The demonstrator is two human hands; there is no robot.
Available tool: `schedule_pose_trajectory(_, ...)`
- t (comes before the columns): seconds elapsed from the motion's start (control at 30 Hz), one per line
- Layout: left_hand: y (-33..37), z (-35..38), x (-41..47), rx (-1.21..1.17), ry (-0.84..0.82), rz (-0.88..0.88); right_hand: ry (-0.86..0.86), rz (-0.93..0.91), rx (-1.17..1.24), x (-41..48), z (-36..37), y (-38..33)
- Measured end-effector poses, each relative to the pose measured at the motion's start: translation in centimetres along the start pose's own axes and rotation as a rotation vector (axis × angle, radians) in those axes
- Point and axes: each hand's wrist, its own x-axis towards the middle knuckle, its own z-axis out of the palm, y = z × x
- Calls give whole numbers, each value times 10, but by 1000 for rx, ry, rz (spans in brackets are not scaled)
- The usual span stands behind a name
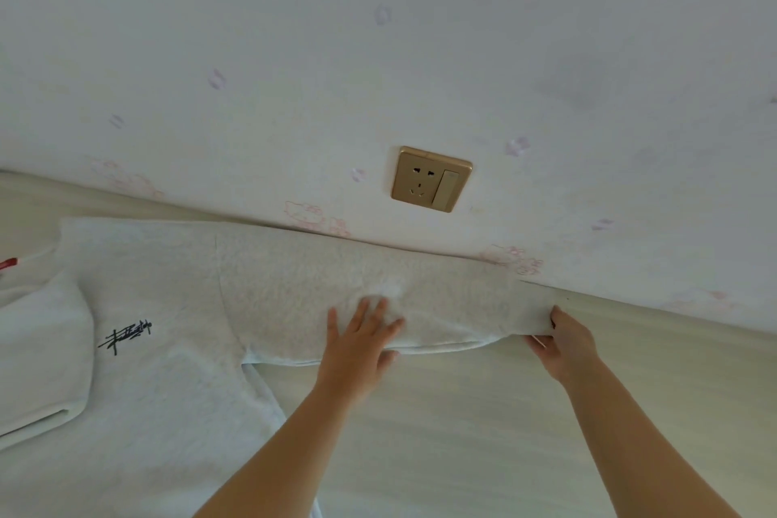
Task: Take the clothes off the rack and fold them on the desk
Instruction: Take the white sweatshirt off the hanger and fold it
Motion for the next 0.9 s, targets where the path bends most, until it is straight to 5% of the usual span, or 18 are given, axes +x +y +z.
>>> schedule_pose_trajectory(0.1,11,-4,9,-39,46,-114,-19,22,3,-5,-3,4)
schedule_pose_trajectory(0.17,18,-22,20,-287,33,-249,-15,48,36,-9,-4,7)
schedule_pose_trajectory(0.3,-4,-79,21,-1125,129,-438,-111,48,-19,-29,10,19)
schedule_pose_trajectory(0.47,-79,-147,-40,-2035,410,-448,-517,-28,-240,-96,99,43)
schedule_pose_trajectory(0.6,-159,-181,-147,-2179,822,-303,-792,-180,-505,-161,176,78)
schedule_pose_trajectory(0.7,-209,-168,-245,-2186,1184,-467,-937,-435,-836,-196,219,137)
schedule_pose_trajectory(0.8,-235,-121,-310,-2168,1215,-857,-1100,-741,-1376,-206,234,206)
schedule_pose_trajectory(0.9,-246,-87,-341,-2130,1086,-1188,-1131,-847,-1738,-214,242,251)
